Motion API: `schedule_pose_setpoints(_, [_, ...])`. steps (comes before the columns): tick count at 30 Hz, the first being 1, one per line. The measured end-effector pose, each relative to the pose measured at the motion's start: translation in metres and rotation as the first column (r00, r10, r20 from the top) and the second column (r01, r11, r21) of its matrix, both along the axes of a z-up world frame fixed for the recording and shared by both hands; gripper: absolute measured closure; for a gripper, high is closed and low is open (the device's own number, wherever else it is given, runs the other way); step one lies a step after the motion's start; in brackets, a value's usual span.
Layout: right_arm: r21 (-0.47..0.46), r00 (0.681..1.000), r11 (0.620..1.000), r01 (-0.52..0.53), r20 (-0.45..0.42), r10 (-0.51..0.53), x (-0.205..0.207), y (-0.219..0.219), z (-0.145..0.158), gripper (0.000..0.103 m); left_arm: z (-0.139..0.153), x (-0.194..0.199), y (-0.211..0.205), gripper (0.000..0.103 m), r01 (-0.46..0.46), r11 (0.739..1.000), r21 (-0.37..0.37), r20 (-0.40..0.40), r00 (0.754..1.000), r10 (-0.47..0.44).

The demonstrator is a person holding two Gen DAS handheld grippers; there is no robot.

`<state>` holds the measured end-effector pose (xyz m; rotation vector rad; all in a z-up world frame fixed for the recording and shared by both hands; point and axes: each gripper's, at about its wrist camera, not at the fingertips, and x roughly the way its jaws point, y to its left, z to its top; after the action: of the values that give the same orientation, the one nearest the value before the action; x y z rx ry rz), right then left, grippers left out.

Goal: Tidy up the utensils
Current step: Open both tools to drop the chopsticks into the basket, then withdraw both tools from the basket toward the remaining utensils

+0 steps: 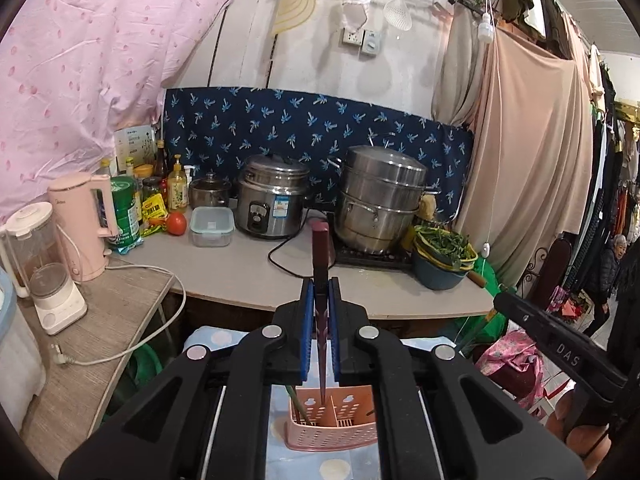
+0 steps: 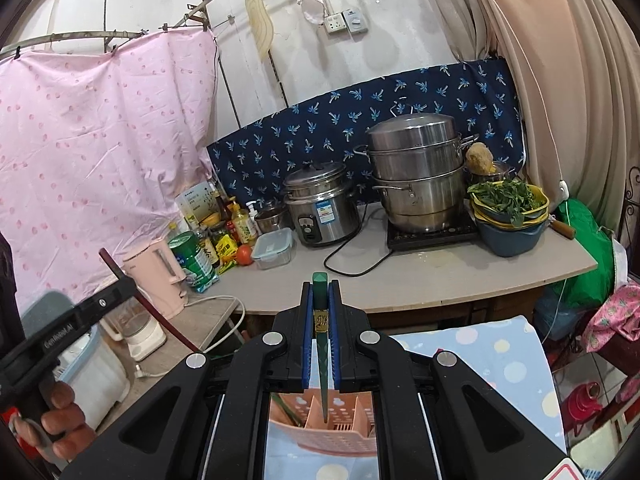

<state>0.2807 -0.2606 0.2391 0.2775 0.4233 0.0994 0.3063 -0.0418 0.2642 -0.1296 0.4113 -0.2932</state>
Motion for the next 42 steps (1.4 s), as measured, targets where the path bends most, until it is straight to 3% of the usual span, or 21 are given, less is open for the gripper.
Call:
schedule_pose_setpoints(11, [-0.006, 0.992, 1.0, -0.017, -0.128, 0.016, 0.031, 0.002, -0.061, 0.096, -0.087, 0.047, -0.014, 0.096, -0.007, 0.999, 0.04, -0.152, 0.988, 0.013])
schedule_pose_setpoints(15, [-0.021, 0.987, 0.999, -0.028, -0.16, 0.024, 0.033, 0.006, -0.078, 0.096, -0.106, 0.049, -0.015, 0.096, -0.001, 0.999, 0.039, -0.188, 0.982, 0.008])
schedule_pose_setpoints(18, [-0.025, 0.986, 0.999, -0.031, -0.166, 0.026, 0.031, 0.007, -0.083, 0.094, -0.113, 0.046, -0.013, 0.096, -0.003, 0.999, 0.036, -0.196, 0.981, 0.01])
schedule_pose_setpoints(20, [-0.041, 0.987, 0.999, -0.021, -0.162, 0.014, 0.028, 0.008, -0.084, 0.087, -0.116, 0.041, -0.011, 0.095, -0.015, 0.999, 0.03, -0.185, 0.982, 0.02])
schedule_pose_setpoints(22, [-0.04, 0.987, 0.999, -0.017, -0.157, 0.01, 0.023, 0.008, -0.084, 0.081, -0.116, 0.035, -0.009, 0.078, -0.024, 0.999, 0.031, -0.175, 0.984, 0.029])
schedule_pose_setpoints(25, [-0.04, 0.989, 0.999, -0.008, -0.147, 0.002, 0.012, 0.006, -0.082, 0.071, -0.115, 0.024, -0.003, 0.066, -0.035, 0.999, 0.028, -0.158, 0.987, 0.039])
schedule_pose_setpoints(32, [-0.029, 0.988, 1.0, 0.002, -0.152, -0.007, -0.019, 0.002, -0.082, 0.067, -0.12, -0.008, 0.003, 0.063, -0.043, 0.996, 0.077, -0.159, 0.986, 0.055])
schedule_pose_setpoints(42, [-0.037, 0.981, 0.999, 0.008, -0.196, -0.015, -0.079, 0.006, -0.107, 0.067, -0.141, -0.059, 0.021, 0.059, -0.056, 0.994, 0.097, -0.202, 0.976, 0.075])
